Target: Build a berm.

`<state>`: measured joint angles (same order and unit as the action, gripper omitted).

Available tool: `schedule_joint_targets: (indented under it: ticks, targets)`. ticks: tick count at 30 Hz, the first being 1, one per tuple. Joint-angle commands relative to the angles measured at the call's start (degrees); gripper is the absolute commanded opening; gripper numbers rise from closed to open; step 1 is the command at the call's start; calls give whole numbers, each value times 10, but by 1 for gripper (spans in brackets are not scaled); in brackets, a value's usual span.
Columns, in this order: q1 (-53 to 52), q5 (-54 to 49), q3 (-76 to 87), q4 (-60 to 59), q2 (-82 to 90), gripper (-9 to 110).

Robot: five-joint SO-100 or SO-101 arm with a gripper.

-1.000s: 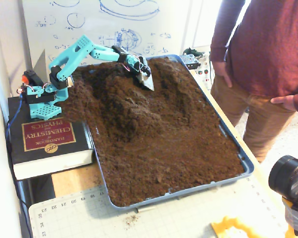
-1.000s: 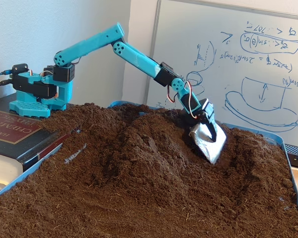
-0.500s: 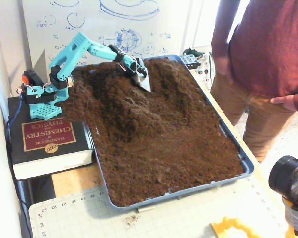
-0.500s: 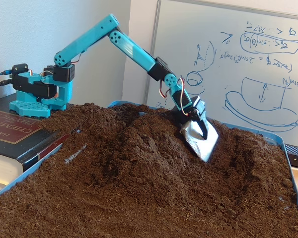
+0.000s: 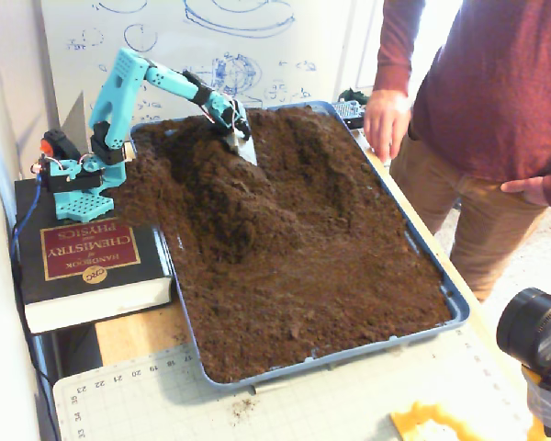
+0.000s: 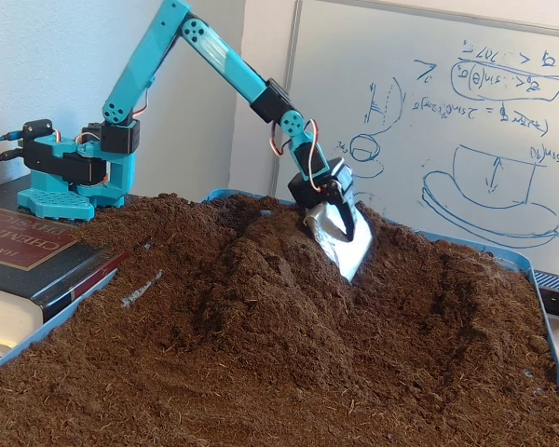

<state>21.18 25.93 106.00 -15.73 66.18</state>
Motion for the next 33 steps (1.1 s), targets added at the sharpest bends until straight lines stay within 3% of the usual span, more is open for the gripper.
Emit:
schedule_joint_targets:
  ticks: [1,9,14,17,21,26,33]
  targets:
    - [25,-4,11,-3,63,0]
    - [-46,-5,-182,-2,112,0]
    - [-125,-11,-362,-2,22,0]
    - [-167,-62,-432,-3,-75,0]
    - [-221,-212,-499,-3,-214,0]
    - [-272,-358,-514,-11,-328,0]
    - [-284,-374,-354,-22,-335,0]
